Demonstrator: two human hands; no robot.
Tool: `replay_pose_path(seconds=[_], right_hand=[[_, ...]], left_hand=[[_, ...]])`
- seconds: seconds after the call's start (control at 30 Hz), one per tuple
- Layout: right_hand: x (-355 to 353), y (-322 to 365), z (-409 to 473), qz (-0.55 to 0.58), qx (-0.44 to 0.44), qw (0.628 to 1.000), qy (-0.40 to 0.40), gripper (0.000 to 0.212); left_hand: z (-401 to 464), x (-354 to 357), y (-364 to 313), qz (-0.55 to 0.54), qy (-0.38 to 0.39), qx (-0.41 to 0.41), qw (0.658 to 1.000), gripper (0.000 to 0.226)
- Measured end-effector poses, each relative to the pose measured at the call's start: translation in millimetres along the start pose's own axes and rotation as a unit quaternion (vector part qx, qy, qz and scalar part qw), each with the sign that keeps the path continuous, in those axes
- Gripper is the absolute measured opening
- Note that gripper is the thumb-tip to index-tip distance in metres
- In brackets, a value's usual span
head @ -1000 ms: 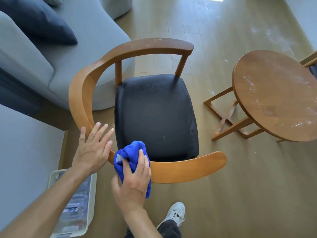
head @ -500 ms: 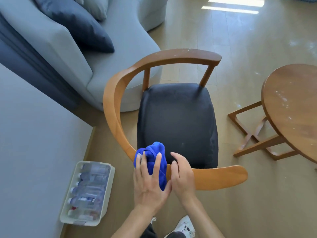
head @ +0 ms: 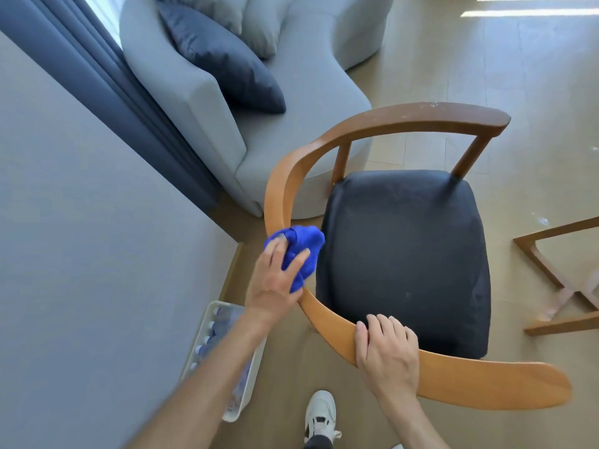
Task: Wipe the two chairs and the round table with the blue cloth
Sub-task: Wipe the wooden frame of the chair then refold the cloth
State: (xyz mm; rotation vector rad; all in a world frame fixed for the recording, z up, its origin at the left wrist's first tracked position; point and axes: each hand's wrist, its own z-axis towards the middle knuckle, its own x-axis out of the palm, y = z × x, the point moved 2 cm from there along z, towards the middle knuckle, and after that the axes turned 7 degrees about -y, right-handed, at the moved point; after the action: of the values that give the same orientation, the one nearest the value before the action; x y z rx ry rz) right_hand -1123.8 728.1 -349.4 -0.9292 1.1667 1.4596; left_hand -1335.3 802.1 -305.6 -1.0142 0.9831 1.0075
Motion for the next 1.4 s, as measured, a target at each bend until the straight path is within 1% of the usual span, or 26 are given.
replay_pose_path(seconds=[0.1,0.2,0.27,0.37,0.43,0.53,0.63,0.7,0.77,0.83,0.87,0.97,1.03,1.1,1.17,1.23,1.3,1.4], right_hand=[[4.3,-0.4,-2.7,0.004,0.002,1.0,-0.004,0.04],[6.4,-1.3,-3.1,0.015,0.0,1.0,-0.027,0.041],[7.6,-1.2,-2.4,0.017,0.0,0.999,-0.044,0.04],[9.0,-0.2,-2.3,0.02,0.006,0.997,-0.075,0.039],[8.9,-0.1,-0.5,0.022,0.007,0.996,-0.081,0.039],[7.0,0.7,0.7,0.027,0.006,0.997,-0.072,0.039],[6.5,0.8,1.5,0.033,0.012,0.997,-0.075,0.041],[6.2,1.2,1.3,0.036,0.016,0.995,-0.089,0.044],[6.4,1.6,1.4,0.038,0.02,0.994,-0.105,0.047],[6.3,1.4,2.6,0.042,0.015,0.992,-0.117,0.049],[6.9,0.9,3.2,0.042,0.011,0.992,-0.122,0.049],[9.3,-0.3,4.3,0.038,0.0,0.99,-0.135,0.044],[10.0,-0.9,5.2,0.039,-0.002,0.99,-0.139,0.04],[10.2,-1.7,5.7,0.044,-0.006,0.991,-0.13,0.038],[10.4,-2.0,5.8,0.047,-0.01,0.992,-0.119,0.038],[11.1,-1.7,5.7,0.046,-0.013,0.993,-0.109,0.037],[11.8,-1.4,4.1,0.04,-0.015,0.993,-0.106,0.037],[12.1,-2.3,2.6,0.039,-0.014,0.995,-0.095,0.038]], left_hand=[[54.4,-9.8,36.0,0.023,-0.015,0.037,0.999,0.07],[96.3,-14.5,56.8,-0.009,-0.009,0.042,0.999,0.069],[122.3,-15.7,67.7,-0.034,-0.007,0.022,0.999,0.067],[158.5,-12.7,79.0,-0.058,0.006,-0.031,0.998,0.063],[165.2,-12.6,76.4,-0.056,-0.009,-0.029,0.998,0.062],[129.5,-13.3,60.8,-0.034,-0.053,0.031,0.998,0.058],[45.5,0.1,35.2,-0.067,-0.071,0.087,0.991,0.056],[-16.0,14.0,8.3,-0.128,-0.059,0.076,0.987,0.057],[-58.9,25.8,-21.6,-0.191,-0.067,0.037,0.979,0.058],[-76.8,33.0,-44.8,-0.219,-0.092,0.021,0.971,0.052],[-78.4,34.5,-51.4,-0.214,-0.102,0.028,0.971,0.051],[-73.1,39.7,-43.1,-0.169,-0.11,0.09,0.975,0.05],[-56.5,39.3,-19.9,-0.146,-0.113,0.121,0.975,0.052],[-22.3,31.5,13.0,-0.107,-0.109,0.12,0.981,0.064],[20.1,16.4,48.3,-0.062,-0.104,0.146,0.982,0.073],[61.0,1.9,73.3,-0.024,-0.096,0.168,0.981,0.07],[100.9,-9.5,86.9,0.001,-0.095,0.162,0.982,0.059],[144.3,-16.7,95.0,-0.025,-0.043,0.085,0.995,0.051]])
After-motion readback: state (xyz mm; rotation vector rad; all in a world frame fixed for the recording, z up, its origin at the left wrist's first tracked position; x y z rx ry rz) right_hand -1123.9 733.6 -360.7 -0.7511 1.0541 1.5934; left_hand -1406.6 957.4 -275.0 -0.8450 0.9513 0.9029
